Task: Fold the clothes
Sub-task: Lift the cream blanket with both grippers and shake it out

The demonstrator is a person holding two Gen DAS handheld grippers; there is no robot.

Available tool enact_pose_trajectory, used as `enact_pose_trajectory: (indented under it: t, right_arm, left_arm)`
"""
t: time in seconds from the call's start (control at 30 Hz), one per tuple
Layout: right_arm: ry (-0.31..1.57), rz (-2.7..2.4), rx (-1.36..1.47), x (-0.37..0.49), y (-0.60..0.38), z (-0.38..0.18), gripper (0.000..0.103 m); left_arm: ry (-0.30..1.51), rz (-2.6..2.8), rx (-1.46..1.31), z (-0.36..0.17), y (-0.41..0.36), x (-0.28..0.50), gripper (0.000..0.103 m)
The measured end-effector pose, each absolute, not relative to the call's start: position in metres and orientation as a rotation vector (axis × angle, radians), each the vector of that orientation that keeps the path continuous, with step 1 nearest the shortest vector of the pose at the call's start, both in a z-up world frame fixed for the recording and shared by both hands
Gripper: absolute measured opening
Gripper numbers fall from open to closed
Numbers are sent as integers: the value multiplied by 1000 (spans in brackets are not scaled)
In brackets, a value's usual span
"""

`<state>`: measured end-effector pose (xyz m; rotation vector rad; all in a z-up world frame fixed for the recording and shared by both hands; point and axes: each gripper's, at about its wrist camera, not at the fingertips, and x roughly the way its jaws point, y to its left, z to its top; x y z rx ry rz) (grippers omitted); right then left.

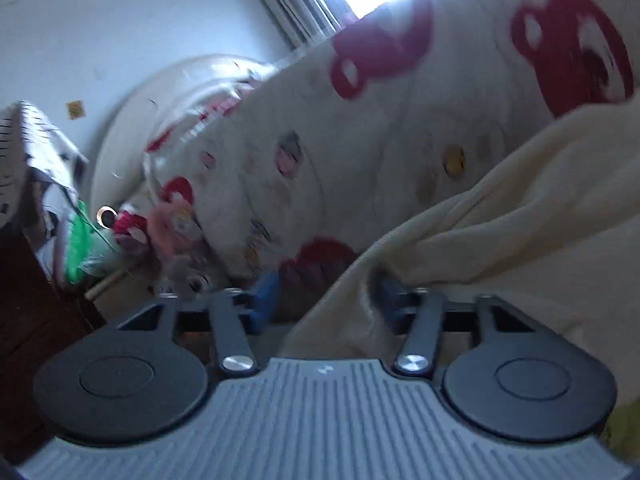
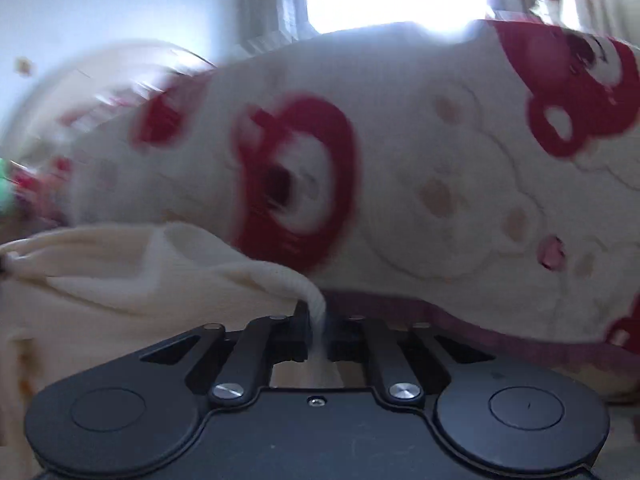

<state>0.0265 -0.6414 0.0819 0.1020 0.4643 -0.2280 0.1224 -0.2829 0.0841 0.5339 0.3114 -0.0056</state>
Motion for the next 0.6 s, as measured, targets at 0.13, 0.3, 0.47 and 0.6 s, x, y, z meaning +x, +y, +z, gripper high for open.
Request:
enact_pose_trajectory:
  t: [0.13,0.3,0.47,0.6]
  right_arm:
    - [581,-262,217,50,-665,25,55]
    - [737,-78,369,18,-666,-48,55]
    - [805,206,457,-35,-632,-94,55]
    - [815,392,354,-68,-572,-101,55]
  left_arm:
    - [445,-179,616,15,-293,111,66]
    - [607,-354,582,-61,-287,60,66]
    - [714,-398,478,-103,-280,26,68]
    - [793,-370,403,-117,-276,14,76]
